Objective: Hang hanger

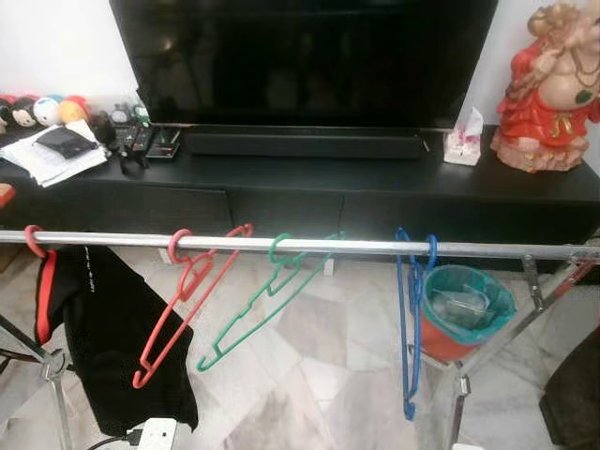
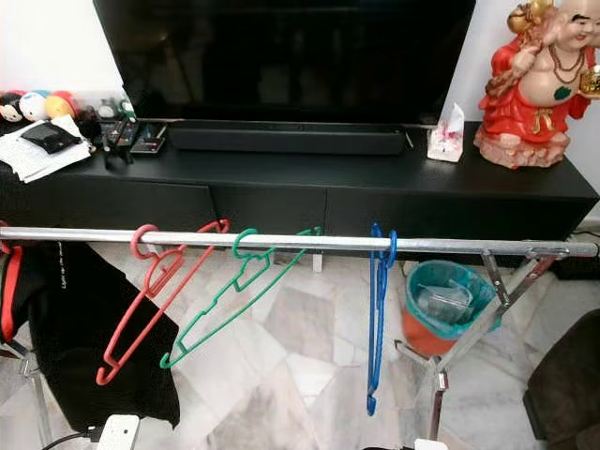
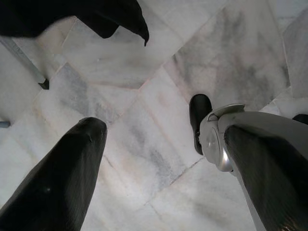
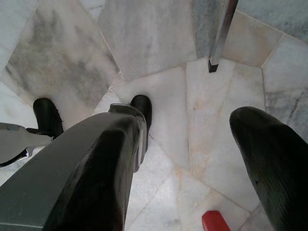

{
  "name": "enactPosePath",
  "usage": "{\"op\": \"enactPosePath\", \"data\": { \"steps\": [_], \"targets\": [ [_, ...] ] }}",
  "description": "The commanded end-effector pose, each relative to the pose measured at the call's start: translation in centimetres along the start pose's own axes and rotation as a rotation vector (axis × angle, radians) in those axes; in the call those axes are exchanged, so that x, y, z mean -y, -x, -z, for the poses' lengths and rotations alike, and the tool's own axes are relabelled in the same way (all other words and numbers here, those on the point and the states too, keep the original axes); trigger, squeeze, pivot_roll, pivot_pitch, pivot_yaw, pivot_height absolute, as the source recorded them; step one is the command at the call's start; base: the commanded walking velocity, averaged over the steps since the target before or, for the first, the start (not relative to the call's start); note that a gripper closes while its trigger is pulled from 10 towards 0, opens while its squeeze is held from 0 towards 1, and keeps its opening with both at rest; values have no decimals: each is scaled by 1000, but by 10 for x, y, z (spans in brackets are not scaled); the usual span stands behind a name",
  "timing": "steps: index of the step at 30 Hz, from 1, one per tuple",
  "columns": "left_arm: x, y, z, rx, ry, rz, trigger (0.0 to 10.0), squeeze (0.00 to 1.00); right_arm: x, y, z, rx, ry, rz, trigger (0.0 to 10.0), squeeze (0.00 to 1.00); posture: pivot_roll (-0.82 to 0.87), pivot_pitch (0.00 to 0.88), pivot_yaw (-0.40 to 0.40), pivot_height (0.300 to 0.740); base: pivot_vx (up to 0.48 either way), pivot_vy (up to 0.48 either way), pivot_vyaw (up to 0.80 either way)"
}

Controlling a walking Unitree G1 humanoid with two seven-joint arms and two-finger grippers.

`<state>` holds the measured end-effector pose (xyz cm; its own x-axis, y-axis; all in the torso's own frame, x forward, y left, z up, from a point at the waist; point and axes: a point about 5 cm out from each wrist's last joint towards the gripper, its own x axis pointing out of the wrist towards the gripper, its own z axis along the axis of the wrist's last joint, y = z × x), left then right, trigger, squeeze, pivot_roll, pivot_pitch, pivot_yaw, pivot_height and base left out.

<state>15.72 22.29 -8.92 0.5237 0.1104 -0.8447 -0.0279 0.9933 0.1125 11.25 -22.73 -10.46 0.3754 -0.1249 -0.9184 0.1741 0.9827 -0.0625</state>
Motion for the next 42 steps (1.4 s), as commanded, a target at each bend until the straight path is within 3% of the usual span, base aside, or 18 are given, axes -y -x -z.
{"op": "enactPosePath", "data": {
  "steps": [1,17,34,42],
  "targets": [
    [-2,1,5,-19,-6,-3,10000,0,-1,0,2,-10,-15,-3,10000,0,47,0,16,740,0,0,-788],
    [-8,3,10,-26,9,-8,10000,0,0,0,1,-2,-16,-1,10000,0,49,0,13,740,0,0,-147],
    [-11,4,16,-37,10,-11,10000,0,-1,0,2,-5,-18,-6,10000,0,49,0,13,740,-295,0,0],
    [-11,4,16,-37,10,-11,10000,0,0,0,1,-3,-11,-3,10000,0,50,0,12,740,-299,0,-400]
  ]
}}
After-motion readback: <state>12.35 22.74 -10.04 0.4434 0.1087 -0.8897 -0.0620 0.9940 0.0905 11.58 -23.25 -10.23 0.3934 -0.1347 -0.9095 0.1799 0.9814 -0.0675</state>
